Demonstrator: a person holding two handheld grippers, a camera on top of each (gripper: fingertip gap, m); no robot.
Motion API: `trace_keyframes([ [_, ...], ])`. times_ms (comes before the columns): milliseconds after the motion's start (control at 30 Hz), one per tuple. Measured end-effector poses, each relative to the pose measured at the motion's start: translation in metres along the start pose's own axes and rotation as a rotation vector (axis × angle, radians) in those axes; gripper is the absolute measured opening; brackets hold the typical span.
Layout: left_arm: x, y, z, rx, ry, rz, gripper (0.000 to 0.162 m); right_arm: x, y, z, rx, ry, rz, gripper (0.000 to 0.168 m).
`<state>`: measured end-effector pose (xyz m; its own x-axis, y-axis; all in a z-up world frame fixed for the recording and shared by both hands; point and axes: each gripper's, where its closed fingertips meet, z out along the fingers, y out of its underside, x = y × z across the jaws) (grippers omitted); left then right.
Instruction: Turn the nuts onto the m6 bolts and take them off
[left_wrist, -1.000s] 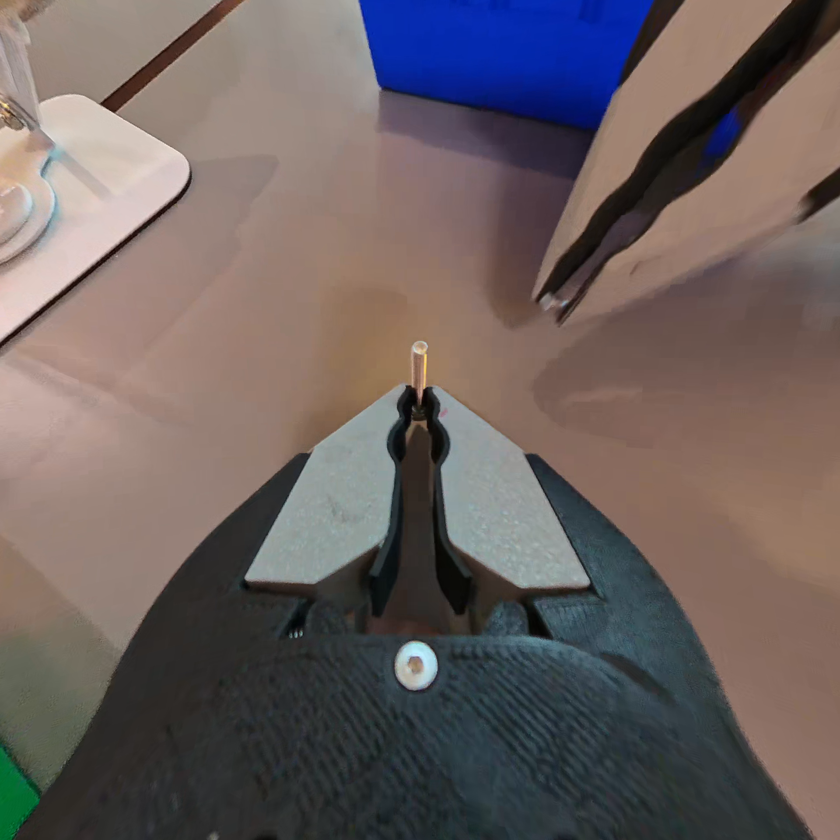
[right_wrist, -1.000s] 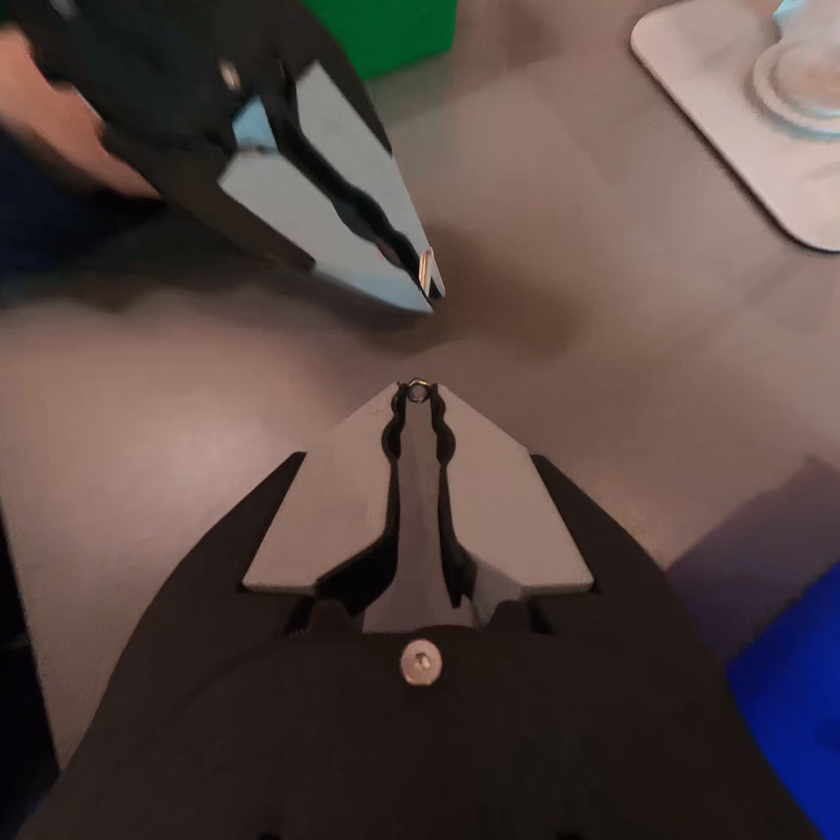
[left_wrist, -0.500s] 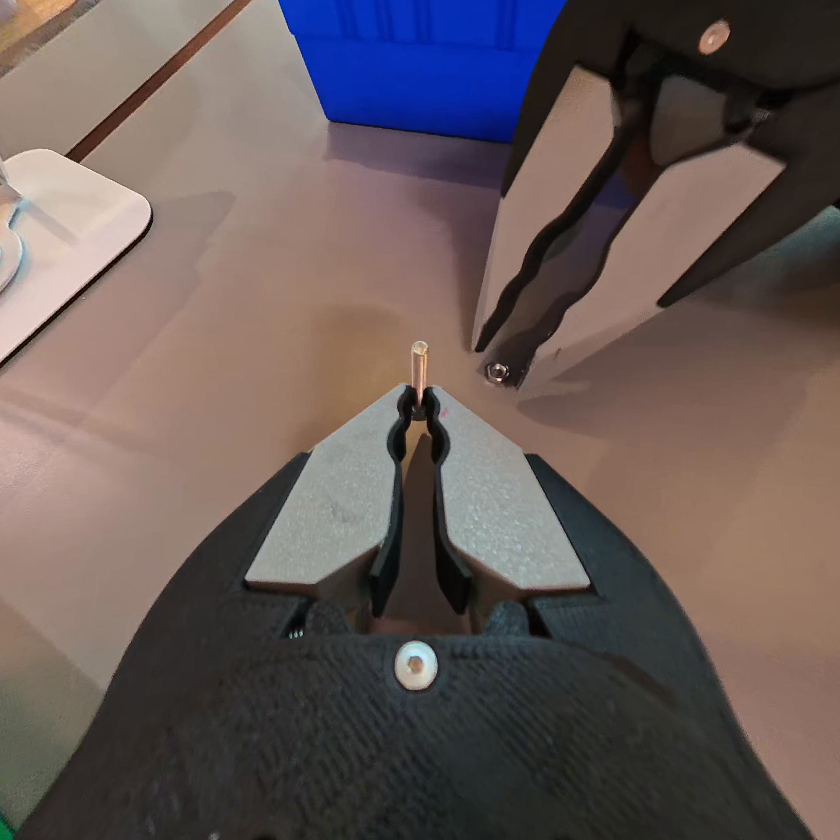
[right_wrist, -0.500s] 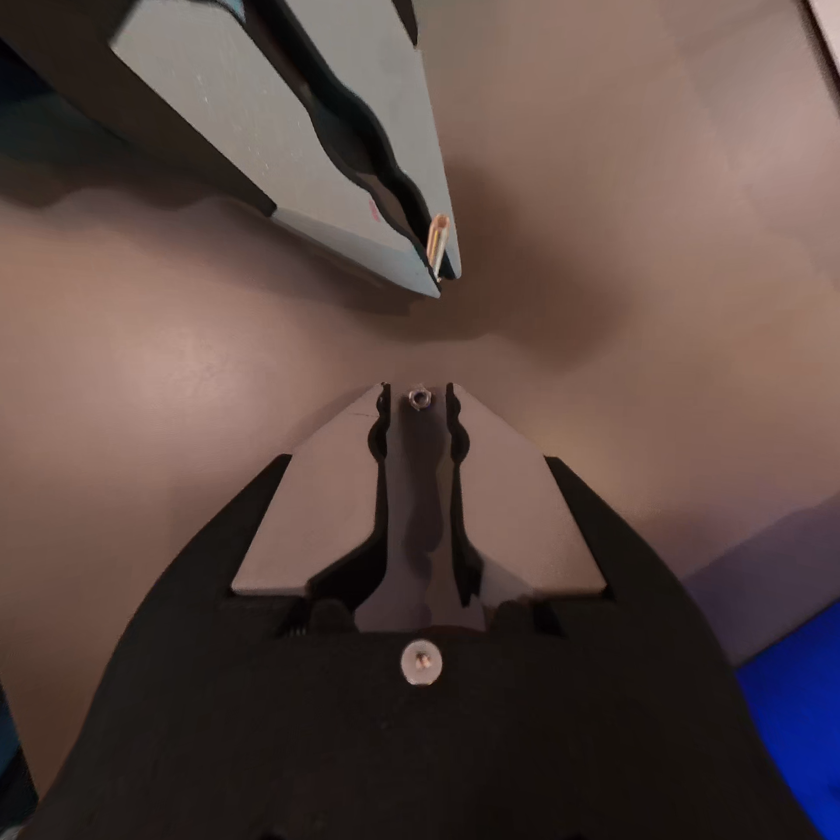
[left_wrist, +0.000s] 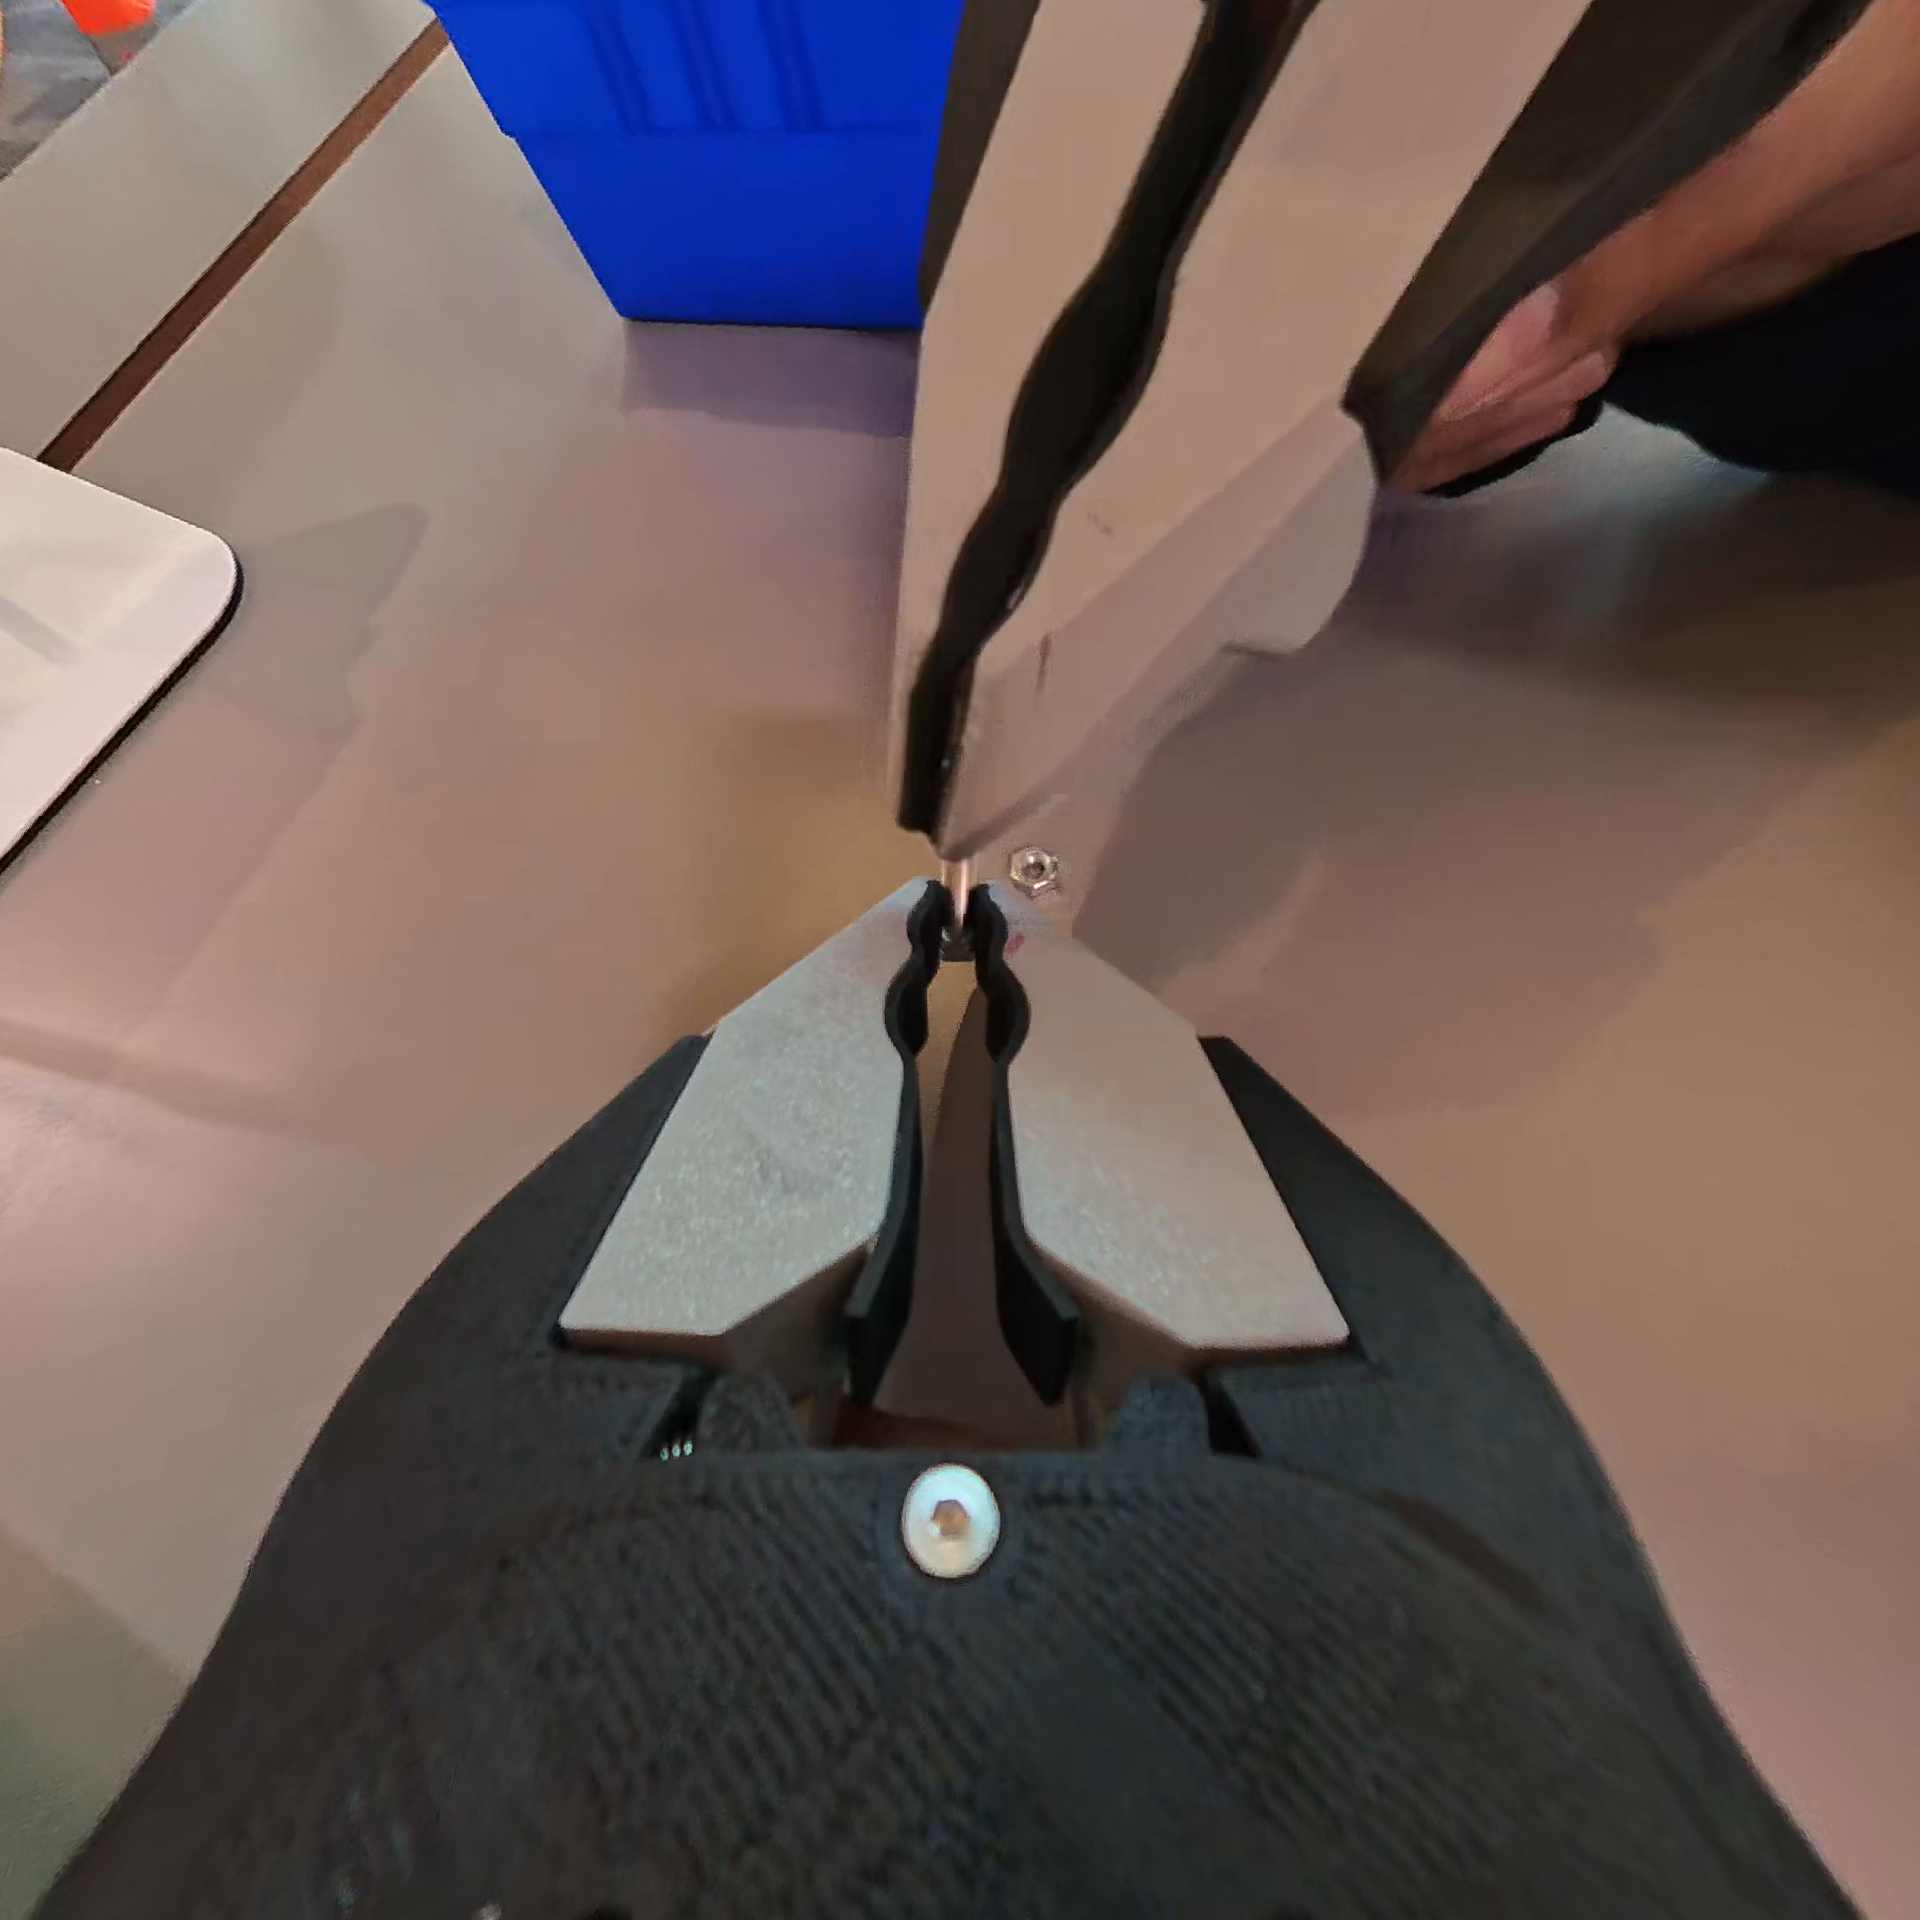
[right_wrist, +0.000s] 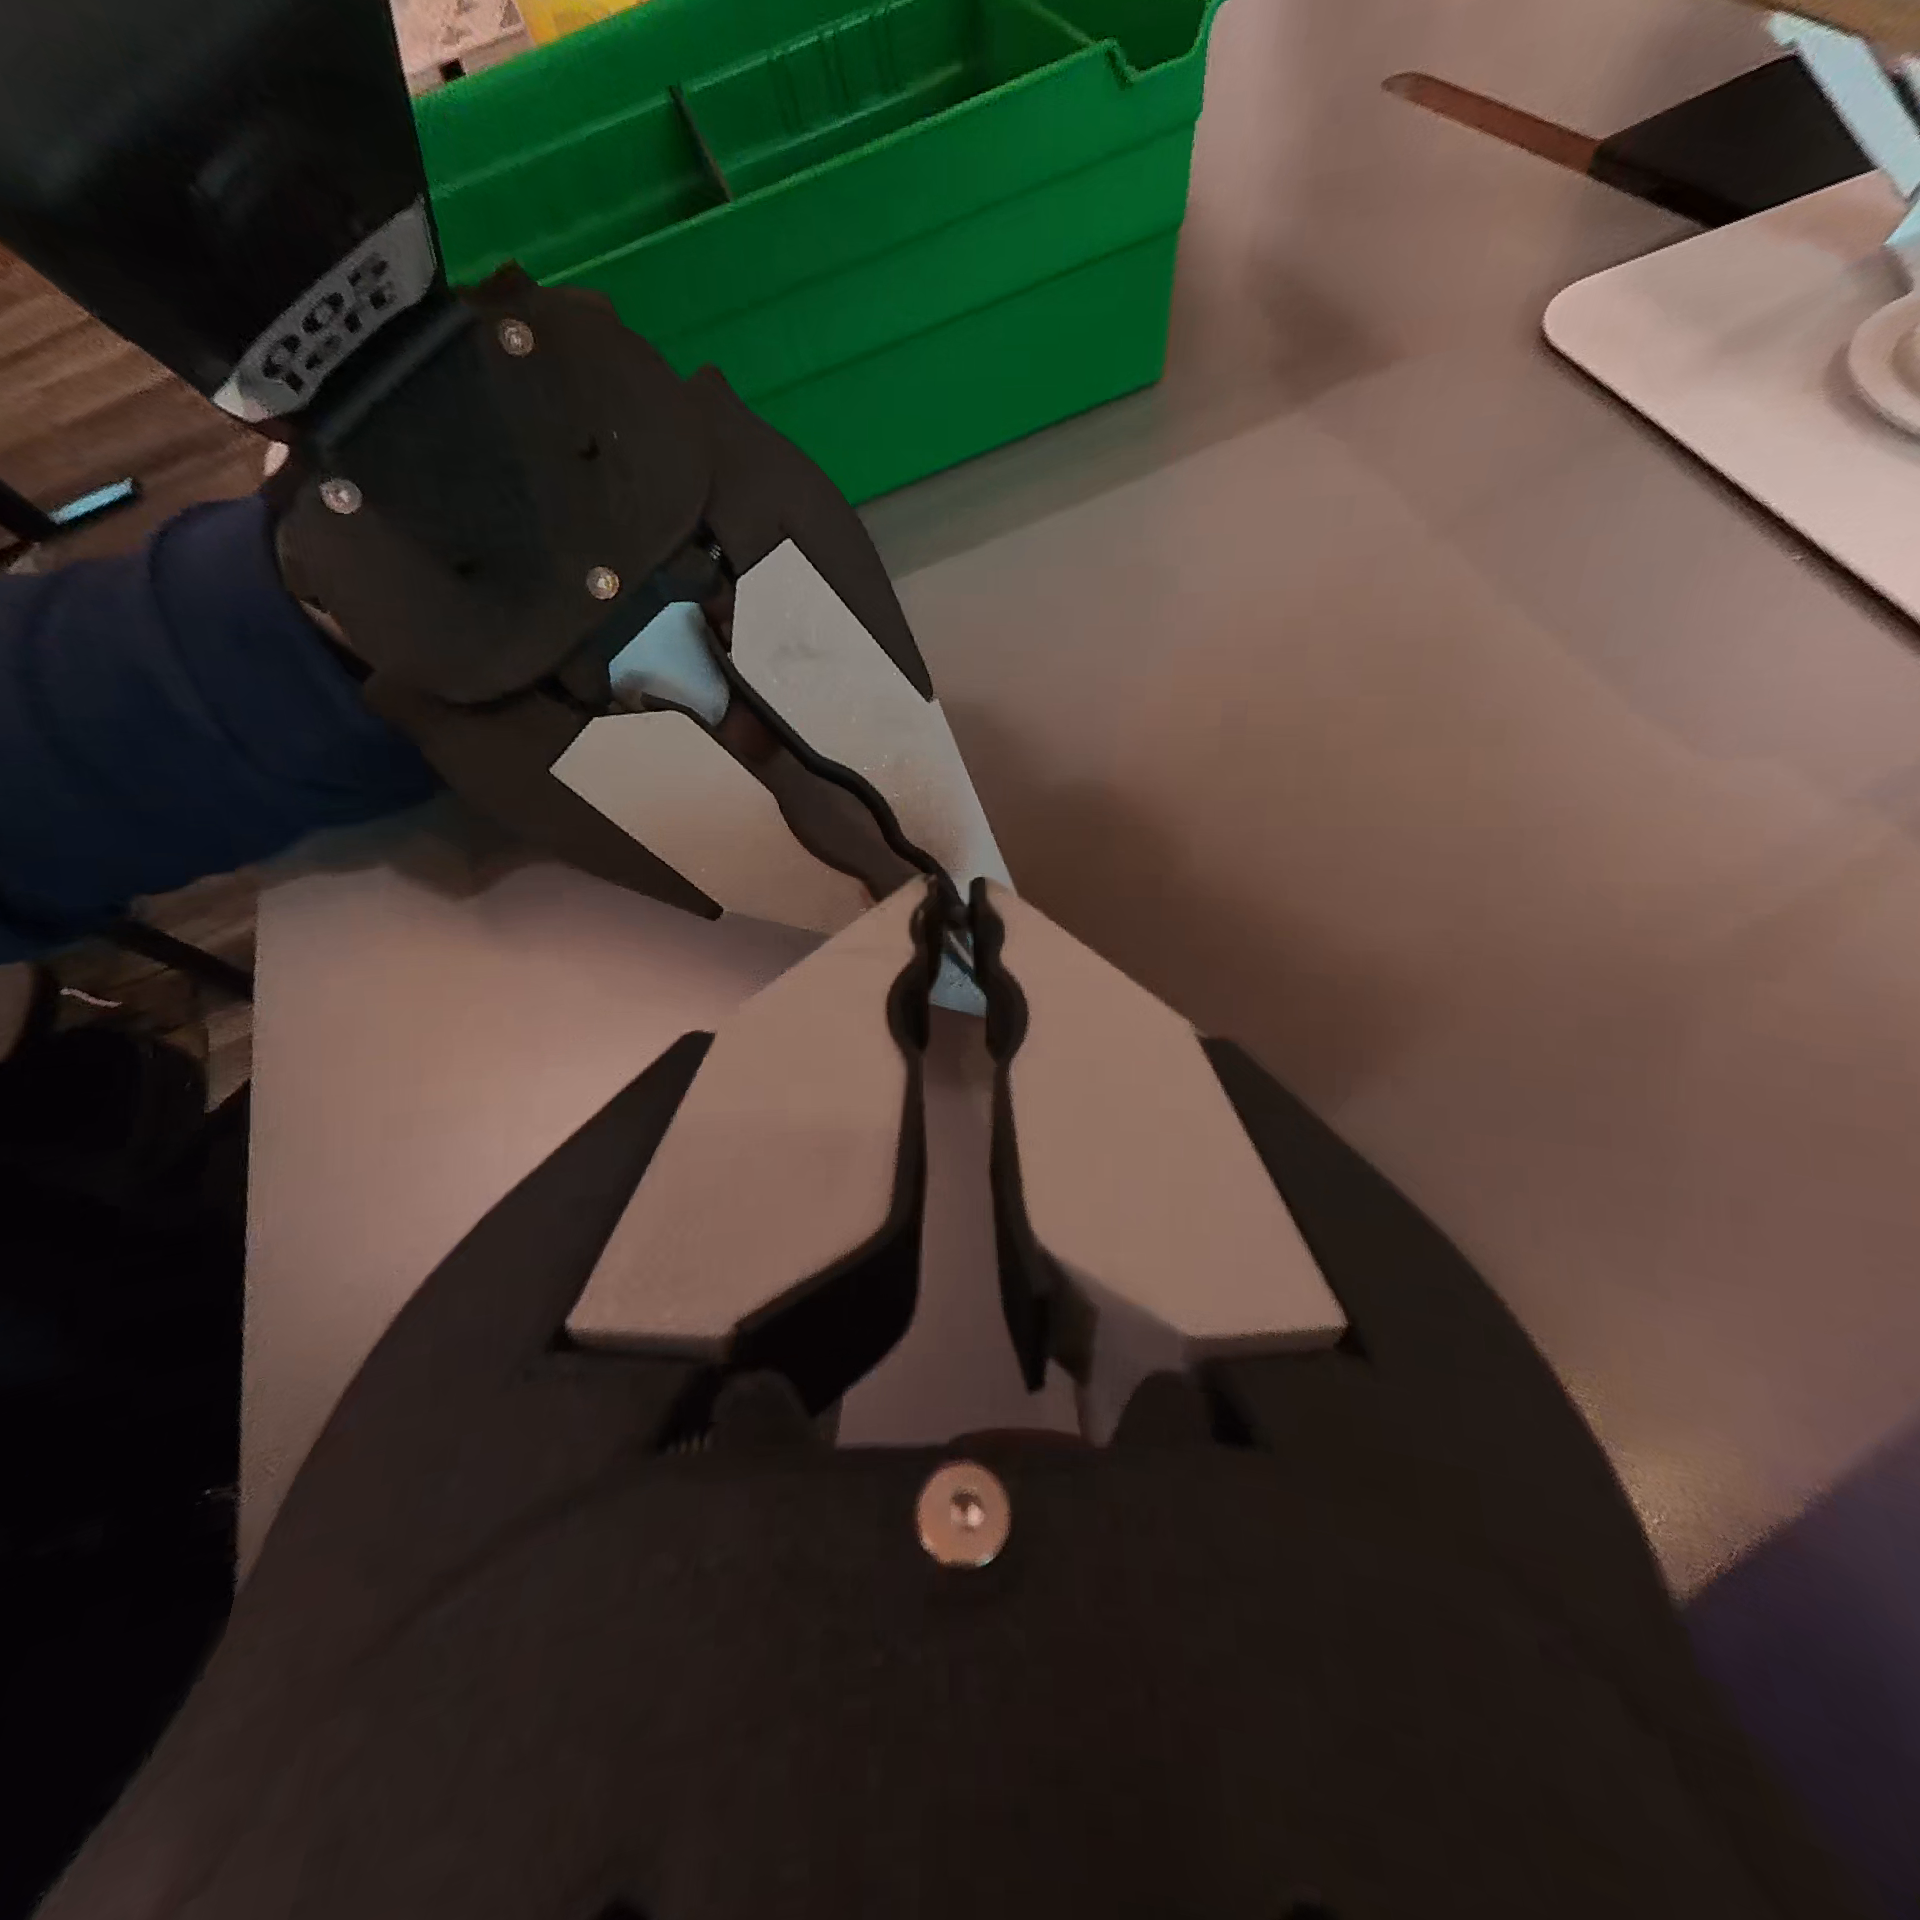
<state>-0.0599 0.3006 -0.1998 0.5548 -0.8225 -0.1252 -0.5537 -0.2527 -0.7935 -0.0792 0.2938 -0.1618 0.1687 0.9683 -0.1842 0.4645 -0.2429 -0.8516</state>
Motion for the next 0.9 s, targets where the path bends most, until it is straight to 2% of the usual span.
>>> trace_keyframes([
  [33, -0.001, 0.000, 0.000, 0.004, -0.004, 0.002, 0.003, 0.001, 0.000, -0.001, 0.002, 0.011, -0.007, 0.000],
  [133, 0.001, -0.005, -0.002, 0.043, 0.031, -0.032, 0.003, 0.003, -0.004, -0.004, 0.017, 0.017, 0.009, 0.000],
  [267, 0.017, -0.028, -0.015, 0.214, 0.197, -0.092, 0.003, 0.001, -0.020, -0.014, 0.113, -0.008, 0.042, 0.000],
  [400, 0.014, -0.039, -0.024, 0.292, 0.240, -0.167, 0.003, 0.003, -0.030, -0.026, 0.180, -0.029, 0.084, 0.000],
  [467, 0.011, -0.039, -0.026, 0.289, 0.251, -0.217, 0.003, 0.003, -0.033, -0.031, 0.201, -0.053, 0.098, 0.001],
  [533, 0.008, -0.033, -0.022, 0.253, 0.230, -0.222, 0.003, -0.003, -0.037, -0.033, 0.227, -0.100, 0.115, 0.016],
  [567, 0.008, -0.031, -0.020, 0.243, 0.222, -0.213, 0.002, -0.006, -0.036, -0.032, 0.219, -0.119, 0.120, 0.018],
  [767, 0.012, -0.031, -0.018, 0.226, 0.220, -0.206, 0.003, -0.007, -0.022, -0.015, 0.127, -0.054, 0.048, 0.002],
  [900, 0.009, -0.039, -0.024, 0.286, 0.302, -0.365, 0.003, -0.002, -0.031, -0.020, 0.181, -0.022, 0.065, 0.002],
])
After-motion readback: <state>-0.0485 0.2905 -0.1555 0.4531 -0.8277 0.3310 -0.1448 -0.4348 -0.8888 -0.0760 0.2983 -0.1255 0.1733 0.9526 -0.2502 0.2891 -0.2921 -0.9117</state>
